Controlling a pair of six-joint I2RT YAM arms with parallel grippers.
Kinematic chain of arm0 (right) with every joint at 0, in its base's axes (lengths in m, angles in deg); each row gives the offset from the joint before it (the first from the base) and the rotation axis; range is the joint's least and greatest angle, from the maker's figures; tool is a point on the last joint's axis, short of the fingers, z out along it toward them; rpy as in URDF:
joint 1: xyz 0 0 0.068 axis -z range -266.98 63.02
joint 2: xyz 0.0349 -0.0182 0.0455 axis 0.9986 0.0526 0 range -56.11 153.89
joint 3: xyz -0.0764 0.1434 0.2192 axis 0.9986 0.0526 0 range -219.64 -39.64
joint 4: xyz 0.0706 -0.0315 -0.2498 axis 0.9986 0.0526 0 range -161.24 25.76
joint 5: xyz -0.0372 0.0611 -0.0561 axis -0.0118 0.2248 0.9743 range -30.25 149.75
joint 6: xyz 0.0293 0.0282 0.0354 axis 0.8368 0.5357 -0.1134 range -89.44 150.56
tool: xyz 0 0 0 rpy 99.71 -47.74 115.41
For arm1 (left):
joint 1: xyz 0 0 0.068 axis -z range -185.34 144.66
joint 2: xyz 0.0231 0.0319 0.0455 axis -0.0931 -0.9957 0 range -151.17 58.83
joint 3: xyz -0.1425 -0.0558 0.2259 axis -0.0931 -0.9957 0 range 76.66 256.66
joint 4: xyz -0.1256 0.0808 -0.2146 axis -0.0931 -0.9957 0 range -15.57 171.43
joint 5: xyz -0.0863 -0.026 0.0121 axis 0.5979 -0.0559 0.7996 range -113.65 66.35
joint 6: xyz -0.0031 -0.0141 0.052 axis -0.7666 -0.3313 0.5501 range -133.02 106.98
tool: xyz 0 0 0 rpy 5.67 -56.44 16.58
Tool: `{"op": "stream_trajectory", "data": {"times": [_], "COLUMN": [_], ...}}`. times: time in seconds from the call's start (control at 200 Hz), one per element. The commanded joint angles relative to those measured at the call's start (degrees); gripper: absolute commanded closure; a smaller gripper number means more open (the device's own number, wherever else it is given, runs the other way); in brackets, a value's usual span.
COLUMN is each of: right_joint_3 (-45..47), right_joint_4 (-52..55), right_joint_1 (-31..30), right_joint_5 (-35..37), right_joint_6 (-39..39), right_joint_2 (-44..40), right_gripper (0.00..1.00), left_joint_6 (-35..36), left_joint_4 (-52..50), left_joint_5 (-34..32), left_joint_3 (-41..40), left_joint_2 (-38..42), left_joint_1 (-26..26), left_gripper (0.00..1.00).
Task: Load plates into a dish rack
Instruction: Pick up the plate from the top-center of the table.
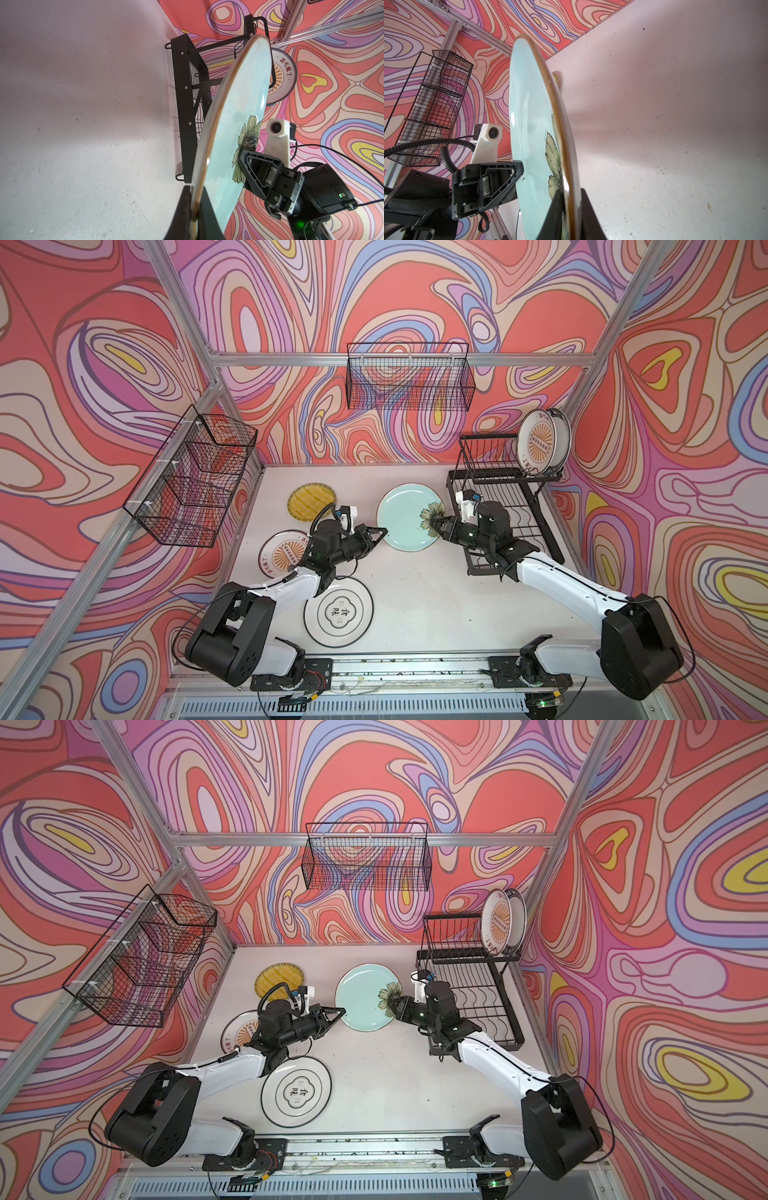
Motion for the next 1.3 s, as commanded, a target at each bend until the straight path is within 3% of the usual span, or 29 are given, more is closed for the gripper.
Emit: {"op": "stream_trajectory", "data": {"times": [0.0,0.115,0.301,0.501,0.907,1.292], "right_joint_3": [0.2,0.2,0.2,0.4,0.7,-4.3], "right_joint_4": [-4.0,-3.9,-3.5,-2.9,-1.3,8.0], "right_joint_1": [-0.8,-0.9,-0.8,-0.8,-0.7,2.4], "right_joint_5": [-3.4,-3.4,-3.0,-2.1,-0.6,0.4], "right_joint_6": [-1.1,-1.1,-1.3,-1.5,-2.2,-7.6], "right_joint_2": [-0.2,-0.2,-0.6,-1.6,-4.0,-9.8], "right_gripper": [0.92,1.0,1.0,1.0,1.0,1.0], "left_joint_6": [1.2,1.2,2.3,3.4,6.0,12.4], "left_joint_4": [4.6,4.2,-0.6,-4.0,-11.8,-26.3], "left_joint_5": [1.7,1.6,0.8,-0.3,-1.8,-4.9], "left_joint_3": [1.8,1.8,2.9,3.2,4.3,6.6], "left_joint_2": [1.7,1.7,2.7,4.3,6.8,13.2], "left_joint_1": [1.0,1.0,1.0,1.0,1.0,1.0], "left_gripper": [1.0,1.0,1.0,0.78,0.54,0.51]}}
